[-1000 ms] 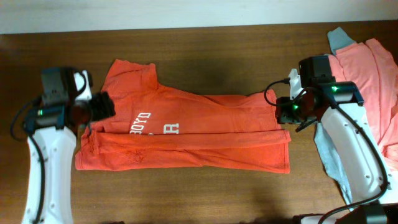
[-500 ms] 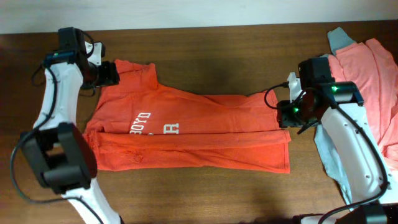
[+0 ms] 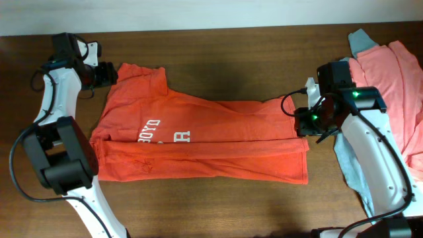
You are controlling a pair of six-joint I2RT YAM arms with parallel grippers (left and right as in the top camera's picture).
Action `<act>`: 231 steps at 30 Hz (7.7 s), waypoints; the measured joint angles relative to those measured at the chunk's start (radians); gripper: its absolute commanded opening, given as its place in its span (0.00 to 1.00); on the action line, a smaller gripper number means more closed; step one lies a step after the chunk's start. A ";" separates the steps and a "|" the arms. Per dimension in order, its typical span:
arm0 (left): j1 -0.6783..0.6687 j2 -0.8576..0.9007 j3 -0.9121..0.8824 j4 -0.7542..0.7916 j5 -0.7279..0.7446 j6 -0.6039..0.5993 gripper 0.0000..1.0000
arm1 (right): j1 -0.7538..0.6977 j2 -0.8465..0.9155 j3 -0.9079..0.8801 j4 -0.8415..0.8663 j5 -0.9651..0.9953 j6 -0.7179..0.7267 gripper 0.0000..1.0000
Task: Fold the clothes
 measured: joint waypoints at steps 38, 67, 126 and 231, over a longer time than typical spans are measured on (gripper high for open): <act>-0.002 0.133 0.016 -0.130 0.040 -0.085 0.08 | -0.002 0.216 0.002 0.408 0.007 -0.002 0.50; -0.002 0.132 0.020 -0.152 0.032 -0.103 0.09 | -0.145 0.519 0.001 0.549 -0.190 0.071 0.44; -0.002 -0.242 0.018 -0.567 -0.114 -0.111 0.00 | -0.145 0.518 0.424 -0.248 0.019 0.018 0.04; 0.071 -0.248 -0.520 -0.469 -0.249 -0.246 0.34 | -0.145 0.518 0.385 -0.469 0.052 -0.016 0.35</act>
